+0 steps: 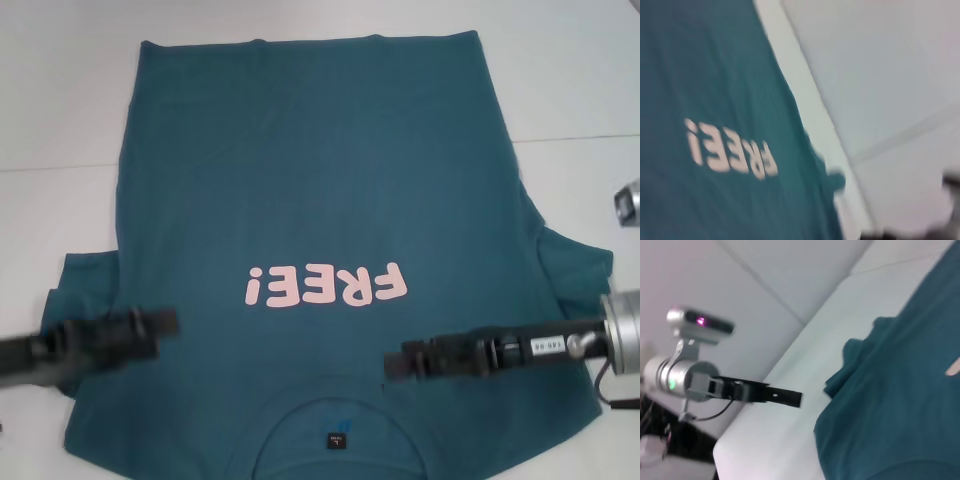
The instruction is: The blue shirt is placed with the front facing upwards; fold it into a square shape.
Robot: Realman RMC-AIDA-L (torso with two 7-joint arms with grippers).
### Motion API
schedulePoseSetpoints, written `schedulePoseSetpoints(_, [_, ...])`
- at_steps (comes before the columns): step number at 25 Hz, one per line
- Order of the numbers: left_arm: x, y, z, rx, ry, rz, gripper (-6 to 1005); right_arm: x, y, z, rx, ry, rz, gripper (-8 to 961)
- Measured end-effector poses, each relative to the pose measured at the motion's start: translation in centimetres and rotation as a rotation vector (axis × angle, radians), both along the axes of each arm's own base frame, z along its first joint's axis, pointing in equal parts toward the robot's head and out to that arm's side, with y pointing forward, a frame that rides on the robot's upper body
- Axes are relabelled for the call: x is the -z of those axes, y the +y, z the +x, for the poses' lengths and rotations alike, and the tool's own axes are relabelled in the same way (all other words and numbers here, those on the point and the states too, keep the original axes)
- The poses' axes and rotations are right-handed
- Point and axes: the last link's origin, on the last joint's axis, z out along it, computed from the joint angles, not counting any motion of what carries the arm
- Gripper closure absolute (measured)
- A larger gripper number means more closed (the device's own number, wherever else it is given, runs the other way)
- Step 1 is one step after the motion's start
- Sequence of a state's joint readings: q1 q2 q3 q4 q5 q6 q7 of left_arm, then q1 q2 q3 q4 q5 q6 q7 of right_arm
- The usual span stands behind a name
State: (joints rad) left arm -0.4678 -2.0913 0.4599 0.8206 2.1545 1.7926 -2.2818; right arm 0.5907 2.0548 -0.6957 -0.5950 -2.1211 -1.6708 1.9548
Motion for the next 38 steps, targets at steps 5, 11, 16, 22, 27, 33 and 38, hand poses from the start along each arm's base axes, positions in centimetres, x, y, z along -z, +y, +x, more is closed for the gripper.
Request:
schedulePoseSetpoints(5, [-1.7, 0.8, -0.7, -0.126, -0.111, 0.069, 66, -1.0, 1.1, 0.1, 0.111, 0.026, 0.032, 46])
schedulePoseSetpoints(11, [-1.8, 1.5, -1.8, -0.204, -0.118, 0.119, 67, -1.6, 1.5, 0.6, 0.160, 0.046, 0.074, 48])
schedulePoseSetpoints(16, [-1.8, 1.5, -2.5, -0.242, -0.118, 0.144, 67, -1.9, 1.8, 1.0, 0.191, 0.057, 0.102, 49])
schedulePoseSetpoints(22, [-1.9, 1.2, -3.0, -0.268, -0.139, 0.155, 67, -2.3, 1.8, 1.2, 0.204, 0.053, 0.095, 51])
schedulePoseSetpoints(27, [-1.9, 1.3, -3.5, -0.285, -0.117, 0.171, 67, -2.7, 1.9, 1.4, 0.228, 0.049, 0.086, 52])
schedulePoseSetpoints(33, [-2.2, 2.1, -4.4, -0.333, -0.073, 0.226, 66, -3.1, 2.1, 1.5, 0.248, 0.042, 0.084, 54])
schedulePoseSetpoints(38, [-1.4, 2.8, -5.2, -0.392, -0.034, 0.251, 66, -3.2, 2.2, 1.5, 0.253, 0.038, 0.079, 55])
